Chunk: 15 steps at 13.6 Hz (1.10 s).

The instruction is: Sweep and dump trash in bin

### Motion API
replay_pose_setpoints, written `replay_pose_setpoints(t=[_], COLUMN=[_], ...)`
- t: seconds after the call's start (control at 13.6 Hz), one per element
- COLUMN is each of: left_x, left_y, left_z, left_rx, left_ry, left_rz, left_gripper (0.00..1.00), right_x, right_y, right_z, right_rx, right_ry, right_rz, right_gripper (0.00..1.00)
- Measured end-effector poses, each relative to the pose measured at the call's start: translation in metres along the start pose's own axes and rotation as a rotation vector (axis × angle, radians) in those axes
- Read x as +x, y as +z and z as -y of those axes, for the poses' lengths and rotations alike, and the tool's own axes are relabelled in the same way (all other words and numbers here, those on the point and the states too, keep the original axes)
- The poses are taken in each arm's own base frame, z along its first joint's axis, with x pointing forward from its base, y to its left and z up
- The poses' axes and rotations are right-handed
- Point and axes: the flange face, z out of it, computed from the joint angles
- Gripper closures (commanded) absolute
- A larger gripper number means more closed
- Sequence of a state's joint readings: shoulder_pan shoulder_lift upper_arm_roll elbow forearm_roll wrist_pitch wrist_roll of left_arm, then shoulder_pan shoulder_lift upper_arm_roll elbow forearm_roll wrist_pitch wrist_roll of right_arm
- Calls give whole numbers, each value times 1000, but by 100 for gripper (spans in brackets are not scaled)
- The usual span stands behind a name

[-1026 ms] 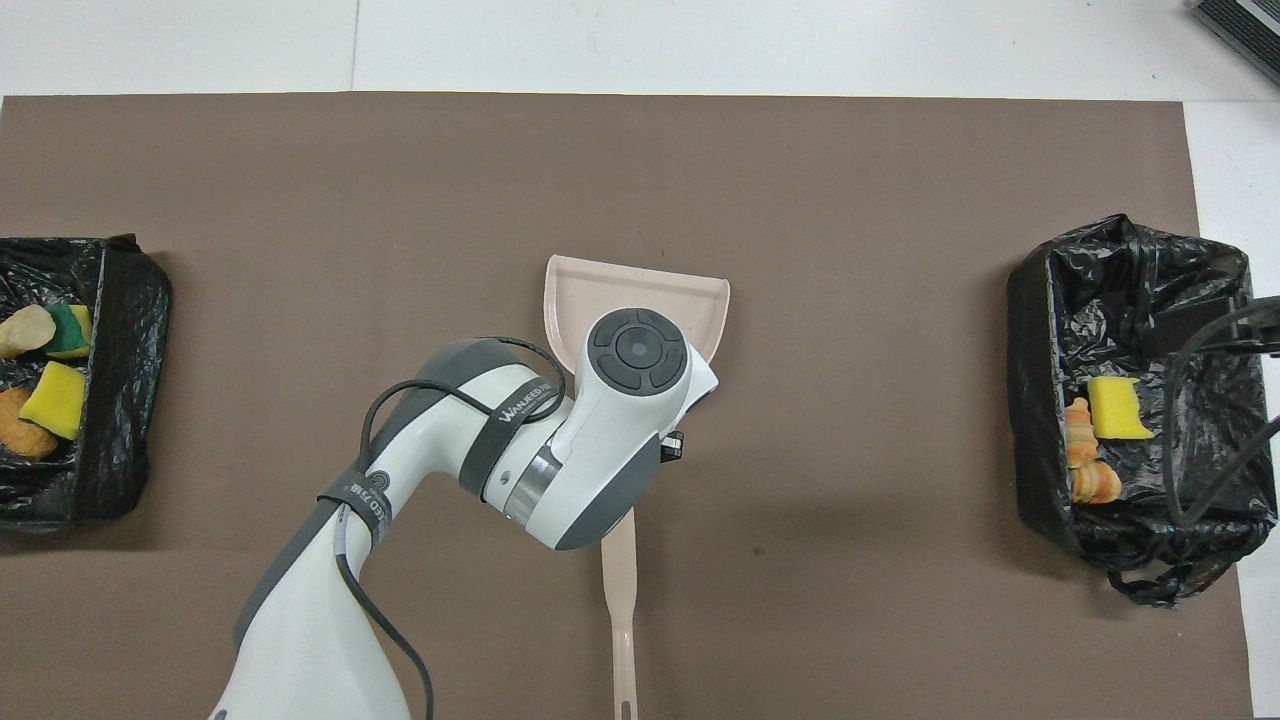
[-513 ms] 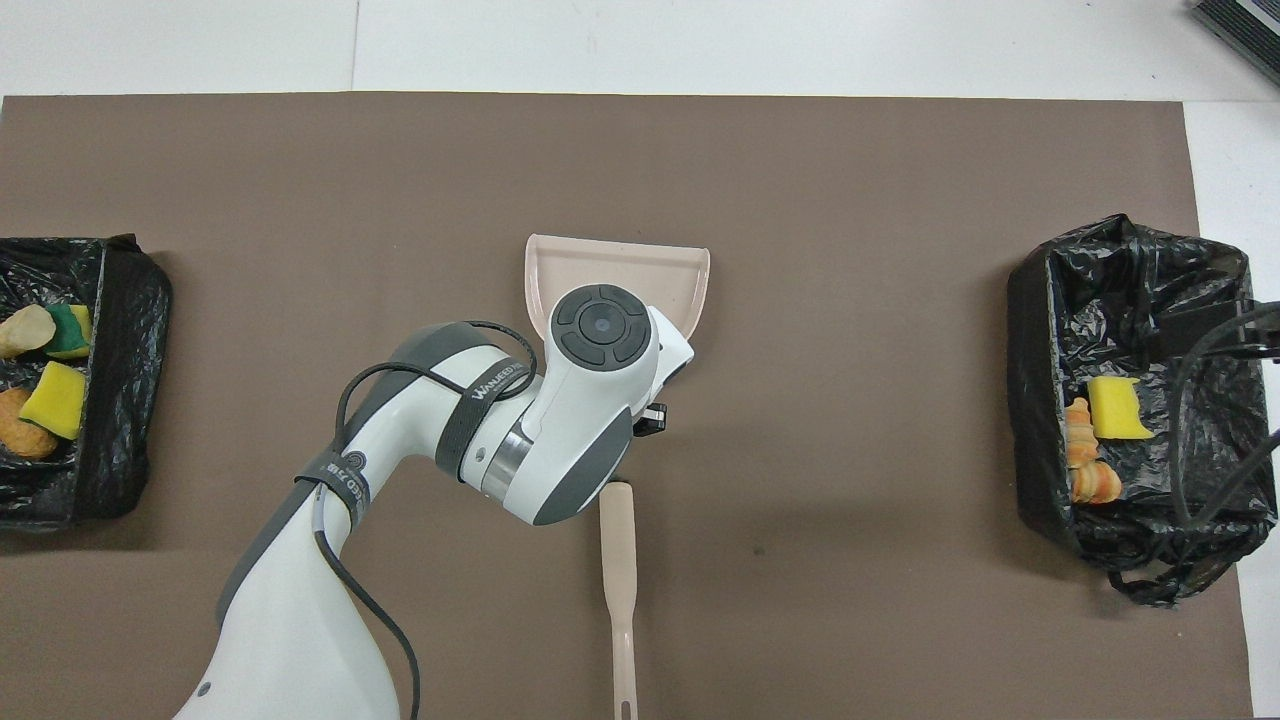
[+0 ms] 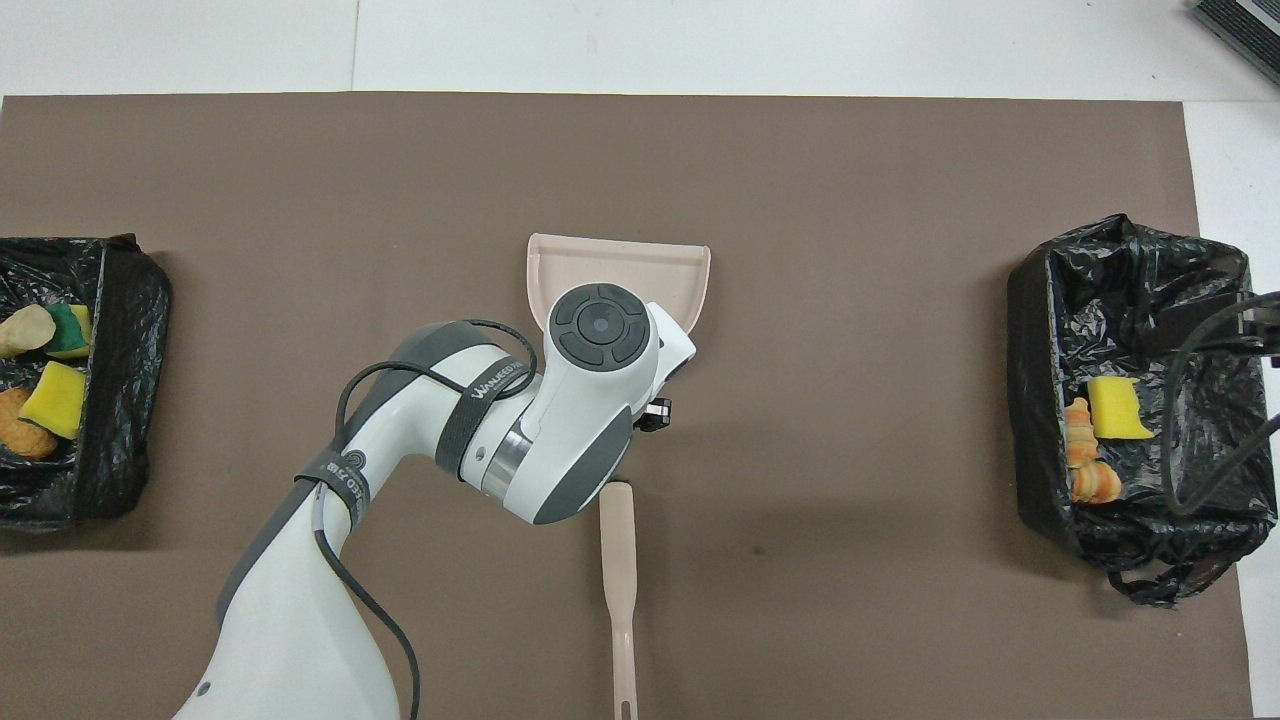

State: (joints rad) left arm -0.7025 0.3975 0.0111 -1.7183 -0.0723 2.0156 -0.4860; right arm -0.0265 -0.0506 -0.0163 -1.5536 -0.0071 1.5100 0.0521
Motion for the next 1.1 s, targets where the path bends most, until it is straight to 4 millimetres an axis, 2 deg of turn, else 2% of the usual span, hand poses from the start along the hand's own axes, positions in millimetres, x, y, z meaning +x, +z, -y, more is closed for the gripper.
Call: replay_pose_setpoints(t=[0.07,0.22,0.29,0.37,0.51,0.66,0.88,1.1], left_x=[1,0,-1,-2,0,3,-11,-22], left_y=[-3,-24,-39,-56,-84,-99,-84,-69], left_z=[0,5,16,34,81,141,225,287], left_rx=[-3,-12,-9,-4,-3,-15,3,0], left_ry=[0,-9,-23,-48,-98,-140,-157,-139], left_rz=[-5,-21,-14,4,28,33,57,49], left_gripper=[0,0,0,0,0,0,0,0], right_x=[0,0,0,0,0,0,0,0], right_y=[0,0,0,-1,-1,-1,-1,-1], right_z=[1,3,3,3,3,3,3,3], right_rx=[0,0,0,0,0,0,0,0], right_ry=[-2,-5,-5,-5,-5,-5,-5,-5], right_rz=[0,-1,-1,-1,-1,-1,-1,-1], right_gripper=[0,0,0,0,0,0,0,0])
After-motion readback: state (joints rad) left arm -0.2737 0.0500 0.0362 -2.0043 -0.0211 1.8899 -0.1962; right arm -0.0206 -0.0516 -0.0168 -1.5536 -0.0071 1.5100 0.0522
